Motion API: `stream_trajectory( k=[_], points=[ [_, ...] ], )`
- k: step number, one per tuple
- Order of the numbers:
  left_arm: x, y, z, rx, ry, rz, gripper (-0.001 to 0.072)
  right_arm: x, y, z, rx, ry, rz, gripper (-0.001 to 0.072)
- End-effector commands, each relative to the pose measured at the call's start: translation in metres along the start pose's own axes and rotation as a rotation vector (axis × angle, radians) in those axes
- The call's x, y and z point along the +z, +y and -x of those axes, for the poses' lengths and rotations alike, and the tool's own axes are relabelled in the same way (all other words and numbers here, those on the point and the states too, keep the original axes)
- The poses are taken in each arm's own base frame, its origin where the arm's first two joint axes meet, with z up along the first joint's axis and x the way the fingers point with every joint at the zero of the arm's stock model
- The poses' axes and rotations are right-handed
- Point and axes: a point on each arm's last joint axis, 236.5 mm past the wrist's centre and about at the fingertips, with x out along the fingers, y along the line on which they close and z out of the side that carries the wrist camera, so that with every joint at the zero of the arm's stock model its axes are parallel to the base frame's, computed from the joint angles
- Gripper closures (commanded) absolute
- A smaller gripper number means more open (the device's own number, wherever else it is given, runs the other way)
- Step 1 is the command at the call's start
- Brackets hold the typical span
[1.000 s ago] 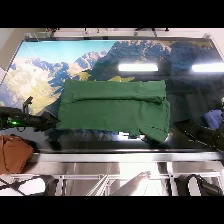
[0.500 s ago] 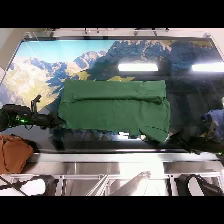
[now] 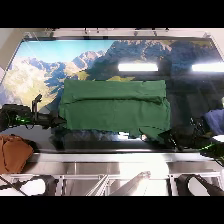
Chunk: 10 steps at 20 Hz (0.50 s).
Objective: Fold the shirts.
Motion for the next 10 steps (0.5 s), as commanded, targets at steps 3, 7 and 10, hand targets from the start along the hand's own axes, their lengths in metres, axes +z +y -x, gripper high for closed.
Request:
stream_trajectory(
  k=[3,7,10],
  points=[
    [-0.005,0.000,0.007,-0.029,0.016,0.024,0.0675,-0.006,0.038,-0.001,0.188,0.042,0.023,0.0686],
    [-0.015,0.017,0.042,-0.107,0.012,0.139,0.0680,0.012,0.040,0.016,0.178,-0.057,-0.003,0.0687],
    [-0.016,0.030,0.062,-0.114,-0.029,0.184,0.0680,0.039,0.031,0.041,0.176,-0.174,-0.064,0.0687]
  ],
)
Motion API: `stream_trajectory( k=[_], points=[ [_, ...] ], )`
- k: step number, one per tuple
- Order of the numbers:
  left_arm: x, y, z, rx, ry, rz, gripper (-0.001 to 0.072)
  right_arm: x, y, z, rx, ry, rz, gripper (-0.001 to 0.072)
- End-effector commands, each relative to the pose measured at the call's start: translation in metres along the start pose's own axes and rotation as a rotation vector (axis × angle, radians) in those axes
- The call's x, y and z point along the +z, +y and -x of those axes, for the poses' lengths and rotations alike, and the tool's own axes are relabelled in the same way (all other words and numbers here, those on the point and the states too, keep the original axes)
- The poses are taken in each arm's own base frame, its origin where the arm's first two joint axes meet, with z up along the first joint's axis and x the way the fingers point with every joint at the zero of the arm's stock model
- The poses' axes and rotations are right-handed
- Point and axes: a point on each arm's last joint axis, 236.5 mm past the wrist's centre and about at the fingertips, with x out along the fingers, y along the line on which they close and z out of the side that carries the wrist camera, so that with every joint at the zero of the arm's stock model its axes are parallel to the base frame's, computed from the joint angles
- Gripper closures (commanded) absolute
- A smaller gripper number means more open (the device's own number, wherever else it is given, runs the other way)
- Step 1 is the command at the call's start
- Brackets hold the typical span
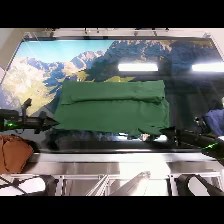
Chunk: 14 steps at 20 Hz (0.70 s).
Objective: Fold the shirts.
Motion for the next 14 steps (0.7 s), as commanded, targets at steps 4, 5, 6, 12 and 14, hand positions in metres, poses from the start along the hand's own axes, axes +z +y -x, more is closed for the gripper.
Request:
stream_trajectory(
  k=[4,5,6,12,14],
  points=[
    [-0.012,-0.005,0.012,-0.032,0.027,0.010,0.0680,0.020,0.006,0.025,0.047,-0.088,-0.055,0.0687],
    [-0.014,-0.011,0.008,-0.032,0.049,-0.013,0.0680,0.022,0.013,0.026,0.075,-0.097,-0.049,0.0687],
    [-0.014,-0.020,0.005,-0.030,0.072,-0.051,0.0679,0.029,0.022,0.028,0.115,-0.124,-0.050,0.0687],
    [0.055,-0.074,0.046,-0.007,-0.021,-0.205,0.0679,0.109,0.080,0.052,0.181,-0.310,0.078,0.0687],
    [0.074,-0.077,0.047,-0.015,-0.003,-0.190,0.0679,0.131,0.103,0.040,0.188,-0.301,0.138,0.0686]
  ],
)
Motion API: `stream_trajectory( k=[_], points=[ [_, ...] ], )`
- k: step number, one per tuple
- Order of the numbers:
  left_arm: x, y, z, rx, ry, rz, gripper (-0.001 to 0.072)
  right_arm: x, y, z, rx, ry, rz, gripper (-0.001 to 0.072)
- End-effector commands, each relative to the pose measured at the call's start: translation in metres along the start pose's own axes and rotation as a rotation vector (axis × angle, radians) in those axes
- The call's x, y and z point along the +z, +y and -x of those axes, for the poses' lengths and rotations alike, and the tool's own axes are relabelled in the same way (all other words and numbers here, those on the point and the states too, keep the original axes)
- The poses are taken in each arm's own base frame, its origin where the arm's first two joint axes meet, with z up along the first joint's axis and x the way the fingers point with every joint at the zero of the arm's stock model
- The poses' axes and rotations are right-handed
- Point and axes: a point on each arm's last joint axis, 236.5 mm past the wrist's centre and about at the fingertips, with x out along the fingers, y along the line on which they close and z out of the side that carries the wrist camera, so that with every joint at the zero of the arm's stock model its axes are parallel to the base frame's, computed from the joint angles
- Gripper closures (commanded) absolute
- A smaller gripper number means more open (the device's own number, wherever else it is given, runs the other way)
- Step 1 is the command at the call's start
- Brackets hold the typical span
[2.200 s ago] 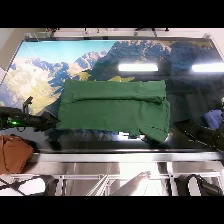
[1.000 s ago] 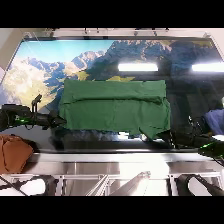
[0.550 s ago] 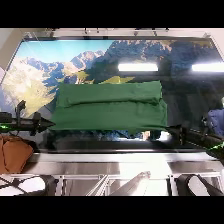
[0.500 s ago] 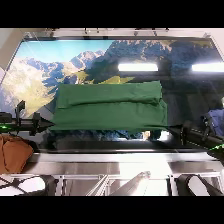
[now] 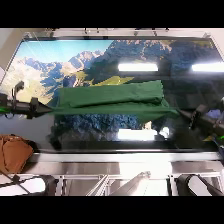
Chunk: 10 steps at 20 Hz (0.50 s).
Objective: Fold the shirts.
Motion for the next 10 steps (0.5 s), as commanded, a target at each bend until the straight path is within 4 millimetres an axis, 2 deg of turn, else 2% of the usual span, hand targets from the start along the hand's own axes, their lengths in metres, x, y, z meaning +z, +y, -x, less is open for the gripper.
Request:
stream_trajectory(
  k=[1,4,6,8,10],
  points=[
    [0.035,-0.006,0.004,0.001,0.015,-0.010,0.0679,0.043,0.028,-0.033,0.008,-0.033,0.084,0.0687],
    [0.059,-0.003,-0.019,-0.001,0.059,-0.022,0.0680,0.063,0.024,-0.091,-0.049,-0.003,0.135,0.0687],
    [0.080,-0.001,-0.032,0.007,0.064,-0.038,0.0679,0.078,0.017,-0.121,-0.064,-0.001,0.143,0.0687],
    [0.098,0.003,-0.043,0.013,0.074,-0.029,0.0679,0.090,0.005,-0.144,-0.076,0.019,0.146,0.0687],
    [0.103,0.012,-0.056,0.016,0.113,-0.012,0.0684,0.092,-0.011,-0.157,-0.092,0.037,0.128,0.0686]
  ],
)
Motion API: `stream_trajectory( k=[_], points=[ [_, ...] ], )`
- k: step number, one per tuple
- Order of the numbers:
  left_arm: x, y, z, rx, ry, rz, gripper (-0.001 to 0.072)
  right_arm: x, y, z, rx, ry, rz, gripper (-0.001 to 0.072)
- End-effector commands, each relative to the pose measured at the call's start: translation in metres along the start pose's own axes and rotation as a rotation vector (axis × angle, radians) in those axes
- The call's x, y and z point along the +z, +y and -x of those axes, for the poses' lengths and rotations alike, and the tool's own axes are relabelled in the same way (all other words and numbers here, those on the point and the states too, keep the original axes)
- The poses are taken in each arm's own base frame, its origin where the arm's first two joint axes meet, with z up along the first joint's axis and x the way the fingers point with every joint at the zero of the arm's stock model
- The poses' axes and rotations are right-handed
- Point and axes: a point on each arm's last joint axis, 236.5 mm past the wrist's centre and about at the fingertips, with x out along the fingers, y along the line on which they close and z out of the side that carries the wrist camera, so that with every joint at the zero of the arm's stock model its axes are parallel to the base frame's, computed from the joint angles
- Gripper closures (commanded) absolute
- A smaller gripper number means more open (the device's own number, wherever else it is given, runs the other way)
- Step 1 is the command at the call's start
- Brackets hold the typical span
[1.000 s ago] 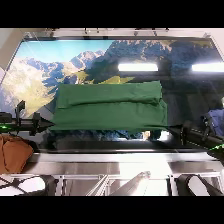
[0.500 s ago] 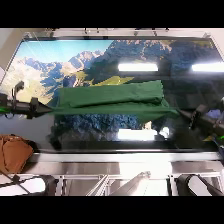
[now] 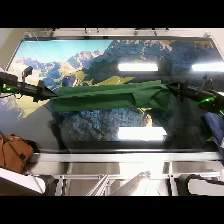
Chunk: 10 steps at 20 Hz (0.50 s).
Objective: Fold the shirts.
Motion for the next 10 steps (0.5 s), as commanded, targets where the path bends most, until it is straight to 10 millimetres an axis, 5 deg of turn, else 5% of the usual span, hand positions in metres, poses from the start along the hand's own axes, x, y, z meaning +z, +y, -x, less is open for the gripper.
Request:
stream_trajectory(
  k=[1,4,8,9,10],
  points=[
    [0.017,0.012,-0.025,0.001,0.059,0.028,0.0685,0.006,-0.027,-0.034,-0.038,0.023,-0.002,0.0686],
    [0.019,0.024,-0.047,0.012,0.104,0.033,0.0685,-0.001,-0.047,-0.042,-0.059,0.049,0.026,0.0686],
    [0.023,0.029,-0.055,0.010,0.120,0.044,0.0684,-0.010,-0.046,-0.045,-0.041,0.081,0.086,0.0685],
    [0.024,0.028,-0.050,0.011,0.111,0.043,0.0567,-0.012,-0.043,-0.044,-0.027,0.093,0.085,0.0650],
    [0.026,0.028,-0.045,0.012,0.100,0.060,0.0392,-0.014,-0.040,-0.043,-0.011,0.106,0.095,0.0466]
  ],
)
